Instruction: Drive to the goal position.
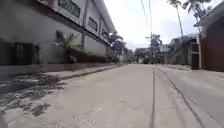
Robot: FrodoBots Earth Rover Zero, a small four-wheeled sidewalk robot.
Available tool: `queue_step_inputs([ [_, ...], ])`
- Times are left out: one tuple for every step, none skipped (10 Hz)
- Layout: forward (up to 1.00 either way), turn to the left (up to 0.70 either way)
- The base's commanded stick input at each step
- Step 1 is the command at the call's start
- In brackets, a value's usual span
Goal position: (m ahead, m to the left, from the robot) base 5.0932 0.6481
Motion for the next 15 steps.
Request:
queue_step_inputs([
  [0.98, 0.00],
  [0.98, 0.00],
  [0.98, 0.00],
  [0.98, -0.01],
  [0.98, -0.04],
  [0.98, -0.06],
  [0.98, -0.10],
  [0.98, -0.17],
  [0.98, -0.20],
  [0.98, -0.22],
  [0.98, -0.22],
  [0.98, -0.22],
  [0.98, -0.22],
  [0.98, -0.22],
  [0.98, -0.22],
])
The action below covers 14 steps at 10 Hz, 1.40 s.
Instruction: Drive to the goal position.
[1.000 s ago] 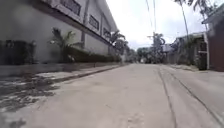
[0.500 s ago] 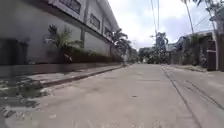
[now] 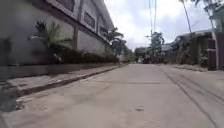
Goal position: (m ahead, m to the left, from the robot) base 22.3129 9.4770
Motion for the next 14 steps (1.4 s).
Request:
queue_step_inputs([
  [0.98, -0.18],
  [0.98, -0.10],
  [0.98, -0.04],
  [0.98, -0.01],
  [0.98, 0.00],
  [0.98, 0.00],
  [0.98, 0.00],
  [0.98, 0.00],
  [0.98, 0.00],
  [0.98, 0.00],
  [0.98, 0.00],
  [0.98, -0.03],
  [0.98, -0.07],
  [0.98, -0.16],
])
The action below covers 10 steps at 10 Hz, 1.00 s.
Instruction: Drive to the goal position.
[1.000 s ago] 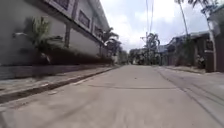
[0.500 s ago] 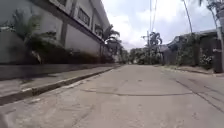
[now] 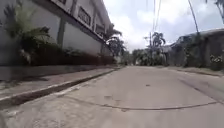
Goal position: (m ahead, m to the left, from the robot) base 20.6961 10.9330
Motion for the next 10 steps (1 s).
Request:
queue_step_inputs([
  [0.98, -0.24],
  [0.98, -0.28],
  [0.98, -0.30],
  [0.98, -0.30],
  [0.98, -0.30],
  [0.98, -0.30],
  [0.98, -0.24],
  [0.98, -0.20],
  [0.98, -0.16],
  [0.98, -0.15],
])
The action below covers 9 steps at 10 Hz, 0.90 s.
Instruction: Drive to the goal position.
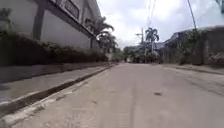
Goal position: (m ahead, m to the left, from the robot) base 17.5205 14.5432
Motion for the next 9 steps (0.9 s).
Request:
queue_step_inputs([
  [0.98, -0.15],
  [0.98, -0.15],
  [0.98, -0.15],
  [0.98, -0.15],
  [0.98, -0.15],
  [0.98, -0.15],
  [0.98, -0.15],
  [0.98, -0.15],
  [0.98, -0.15],
])
